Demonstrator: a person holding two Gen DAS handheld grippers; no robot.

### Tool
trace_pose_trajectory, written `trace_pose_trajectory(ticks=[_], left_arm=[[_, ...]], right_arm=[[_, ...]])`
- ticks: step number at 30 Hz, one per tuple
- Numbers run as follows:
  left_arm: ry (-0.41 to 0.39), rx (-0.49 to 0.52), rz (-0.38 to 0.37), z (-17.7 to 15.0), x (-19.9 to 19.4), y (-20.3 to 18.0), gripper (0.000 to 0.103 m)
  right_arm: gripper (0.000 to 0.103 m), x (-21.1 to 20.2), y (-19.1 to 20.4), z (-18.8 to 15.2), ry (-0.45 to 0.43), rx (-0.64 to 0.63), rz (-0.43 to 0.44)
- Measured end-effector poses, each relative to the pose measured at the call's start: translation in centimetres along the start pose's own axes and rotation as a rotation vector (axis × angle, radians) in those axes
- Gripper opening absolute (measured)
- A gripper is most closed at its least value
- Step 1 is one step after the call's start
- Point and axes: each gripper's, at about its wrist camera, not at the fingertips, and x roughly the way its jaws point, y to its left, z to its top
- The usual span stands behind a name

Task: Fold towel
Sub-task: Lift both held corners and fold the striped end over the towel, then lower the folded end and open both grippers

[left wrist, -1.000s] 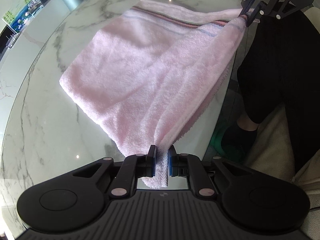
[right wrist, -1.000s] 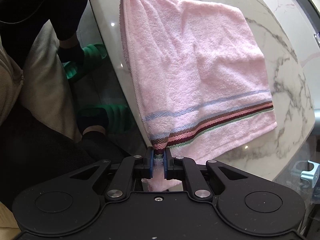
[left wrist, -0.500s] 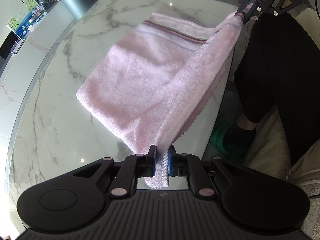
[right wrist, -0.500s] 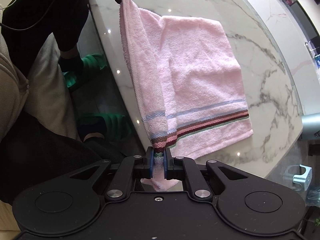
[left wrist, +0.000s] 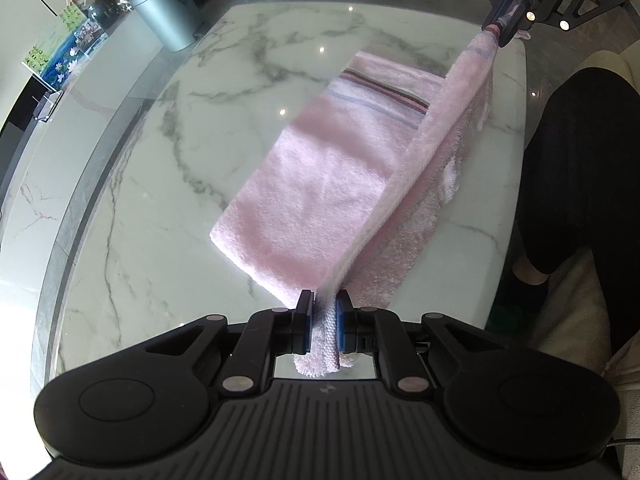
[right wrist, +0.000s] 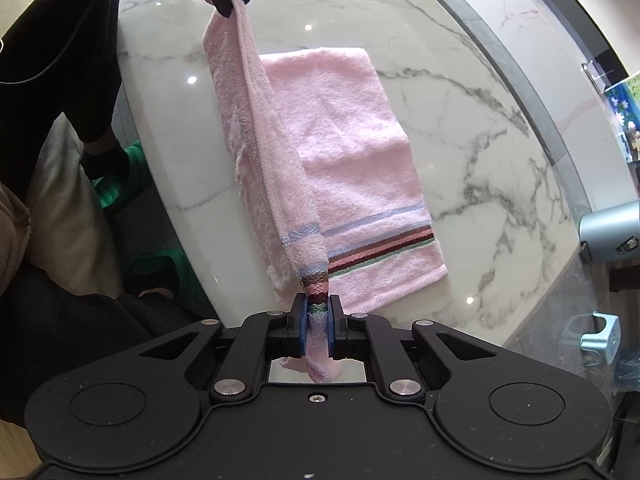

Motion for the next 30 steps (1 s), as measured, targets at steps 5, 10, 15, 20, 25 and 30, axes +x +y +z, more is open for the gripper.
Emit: trace_pose_trajectory(ticks=[5,10,15,20,25,30], left_arm=[[0.024,0.015,-0.007,1.2,1.0,1.9,0.010],[0.052,0.005,-0.025,2.3,2.3,4.1,0.010],[0.082,0.003,-0.050,3.5,5.1,6.3,0.010],[0.112,-0.006,-0.080,4.2,8.5,7.8,0.010],[0.125,-0.036,-0.093,4.7,11.9,8.8,0.010],[0.121,-0.058,-0.102,4.4,13.9,9.1,0.011]], right_arm=[[0.007,0.7,-2.9,0.9,0.014,0.026,0.031],[0.007,2.5,-6.1,1.8,0.025,0.065,0.067],[0.007,5.4,-9.2,2.6,0.048,0.092,0.110],[0.008,9.0,-11.8,3.3,0.083,0.128,0.168],[0.008,12.5,-13.0,3.5,0.114,0.145,0.203],[0.009,14.5,-14.0,3.5,0.121,0.171,0.198]])
